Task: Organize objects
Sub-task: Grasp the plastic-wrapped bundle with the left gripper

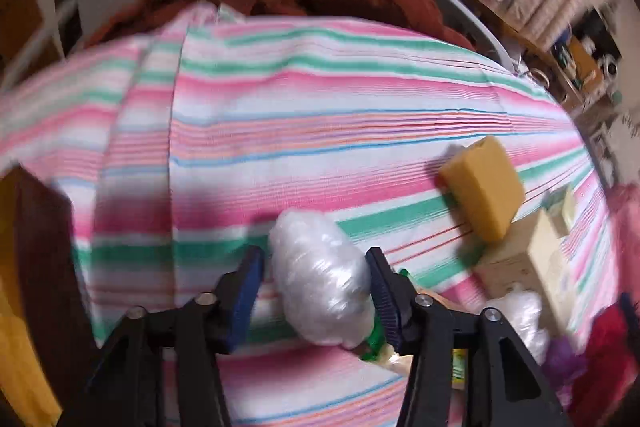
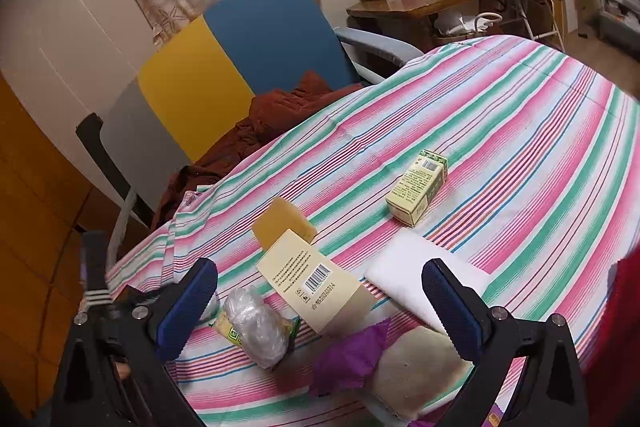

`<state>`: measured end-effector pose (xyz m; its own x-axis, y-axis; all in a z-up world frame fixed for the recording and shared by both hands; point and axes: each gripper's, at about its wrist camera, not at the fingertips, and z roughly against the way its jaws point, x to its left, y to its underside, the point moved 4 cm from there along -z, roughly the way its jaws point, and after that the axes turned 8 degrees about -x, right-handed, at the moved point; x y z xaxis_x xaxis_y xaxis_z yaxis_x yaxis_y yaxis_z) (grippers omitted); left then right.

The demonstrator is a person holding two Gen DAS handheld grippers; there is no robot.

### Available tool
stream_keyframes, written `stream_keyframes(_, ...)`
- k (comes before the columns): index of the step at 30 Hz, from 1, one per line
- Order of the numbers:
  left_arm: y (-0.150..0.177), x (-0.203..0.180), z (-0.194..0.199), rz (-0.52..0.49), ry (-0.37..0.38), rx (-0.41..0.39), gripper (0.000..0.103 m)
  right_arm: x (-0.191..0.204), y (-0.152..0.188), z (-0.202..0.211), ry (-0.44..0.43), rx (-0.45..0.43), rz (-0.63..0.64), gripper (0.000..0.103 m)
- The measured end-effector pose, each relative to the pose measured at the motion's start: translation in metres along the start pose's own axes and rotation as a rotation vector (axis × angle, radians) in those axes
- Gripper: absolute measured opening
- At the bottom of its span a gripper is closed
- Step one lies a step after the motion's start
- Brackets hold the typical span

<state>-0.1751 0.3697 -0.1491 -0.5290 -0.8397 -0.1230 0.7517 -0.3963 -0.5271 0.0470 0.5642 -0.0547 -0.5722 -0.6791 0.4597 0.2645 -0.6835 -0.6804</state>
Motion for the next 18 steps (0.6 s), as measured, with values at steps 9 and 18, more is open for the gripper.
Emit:
stream_keyframes(9, 0.01, -0.001, 0.003, -0.06, -0.011, -0.041, 0.041, -0.007, 0.0, -0.004, 0.006, 0.02, -0.031, 0.103)
stream_keyframes(18, 0.029, -0.001, 0.021, -0.032, 0.03, -0.036, 0.037, -0.001, 0.007, -0.015, 0.011, 0.074, 0.016, 0.103)
